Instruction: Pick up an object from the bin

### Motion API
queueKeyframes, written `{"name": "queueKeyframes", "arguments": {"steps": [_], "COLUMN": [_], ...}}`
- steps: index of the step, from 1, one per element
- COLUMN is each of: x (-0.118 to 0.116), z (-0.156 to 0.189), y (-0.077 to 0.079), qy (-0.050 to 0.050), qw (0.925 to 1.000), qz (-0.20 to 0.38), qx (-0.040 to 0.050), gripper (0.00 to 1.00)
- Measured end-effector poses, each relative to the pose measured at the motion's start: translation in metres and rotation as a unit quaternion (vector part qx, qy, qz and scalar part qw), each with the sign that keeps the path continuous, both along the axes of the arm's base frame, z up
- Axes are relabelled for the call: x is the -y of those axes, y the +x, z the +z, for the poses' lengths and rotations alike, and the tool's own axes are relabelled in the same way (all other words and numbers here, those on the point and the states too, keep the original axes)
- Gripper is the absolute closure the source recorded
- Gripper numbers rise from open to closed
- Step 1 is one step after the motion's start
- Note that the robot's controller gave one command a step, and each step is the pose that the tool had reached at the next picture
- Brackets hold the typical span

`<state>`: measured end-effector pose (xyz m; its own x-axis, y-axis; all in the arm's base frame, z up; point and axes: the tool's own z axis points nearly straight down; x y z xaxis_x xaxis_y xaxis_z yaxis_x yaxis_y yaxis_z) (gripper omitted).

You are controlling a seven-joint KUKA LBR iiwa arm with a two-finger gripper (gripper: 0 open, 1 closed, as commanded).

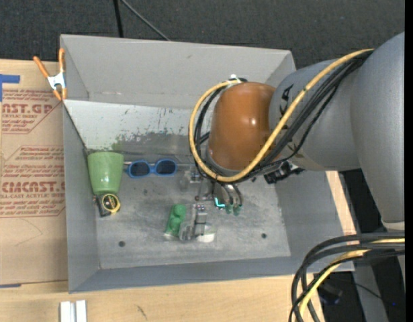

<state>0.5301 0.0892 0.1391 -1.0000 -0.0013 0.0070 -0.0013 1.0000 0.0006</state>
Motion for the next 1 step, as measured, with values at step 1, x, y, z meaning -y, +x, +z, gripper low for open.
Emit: {"name": "queueKeyframes", "arguments": {"steps": [1], "x": [-0.0103], "z": [-0.0086], "y": [-0.0052], "qy": [0.001], "qw": [0.991], "qz": [0.134], "qx": [0.0034], "gripper": [0.0]}}
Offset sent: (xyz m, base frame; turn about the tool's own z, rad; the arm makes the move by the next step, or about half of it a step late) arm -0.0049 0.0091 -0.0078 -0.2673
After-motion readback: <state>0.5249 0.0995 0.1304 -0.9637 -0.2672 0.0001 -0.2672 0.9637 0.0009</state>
